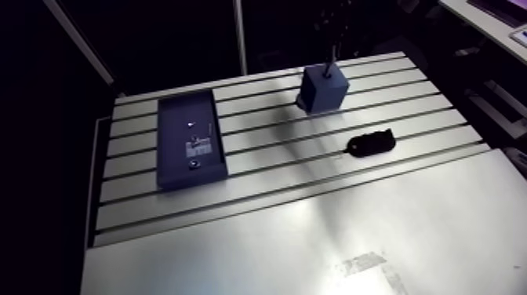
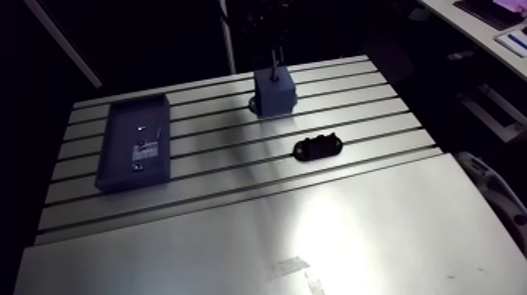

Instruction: Pick up the M10 bolt and insert it into the hex recess until seated.

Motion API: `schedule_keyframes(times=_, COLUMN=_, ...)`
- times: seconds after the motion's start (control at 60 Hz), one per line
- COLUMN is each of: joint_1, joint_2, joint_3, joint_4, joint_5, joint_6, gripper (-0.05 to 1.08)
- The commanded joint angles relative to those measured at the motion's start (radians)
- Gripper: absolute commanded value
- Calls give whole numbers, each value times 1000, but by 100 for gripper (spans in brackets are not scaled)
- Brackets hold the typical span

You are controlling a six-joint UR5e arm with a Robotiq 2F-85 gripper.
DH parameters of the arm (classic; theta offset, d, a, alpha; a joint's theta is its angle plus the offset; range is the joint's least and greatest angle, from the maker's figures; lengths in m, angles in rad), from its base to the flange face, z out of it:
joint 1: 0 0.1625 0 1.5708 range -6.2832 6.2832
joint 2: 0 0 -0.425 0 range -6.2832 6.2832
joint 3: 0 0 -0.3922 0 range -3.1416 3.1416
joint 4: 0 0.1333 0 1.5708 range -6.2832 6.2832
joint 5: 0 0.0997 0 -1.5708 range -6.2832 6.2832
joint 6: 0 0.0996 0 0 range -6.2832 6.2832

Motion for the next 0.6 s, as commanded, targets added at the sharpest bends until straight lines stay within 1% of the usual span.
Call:
schedule_keyframes(times=0.017, joint_1=0, joint_2=0, joint_3=2, joint_4=0, joint_5=0, joint_6=-1, gripper=80)
schedule_keyframes(times=0.6, joint_1=0, joint_2=6, joint_3=2, joint_4=-1, joint_5=0, joint_6=-2, gripper=80)
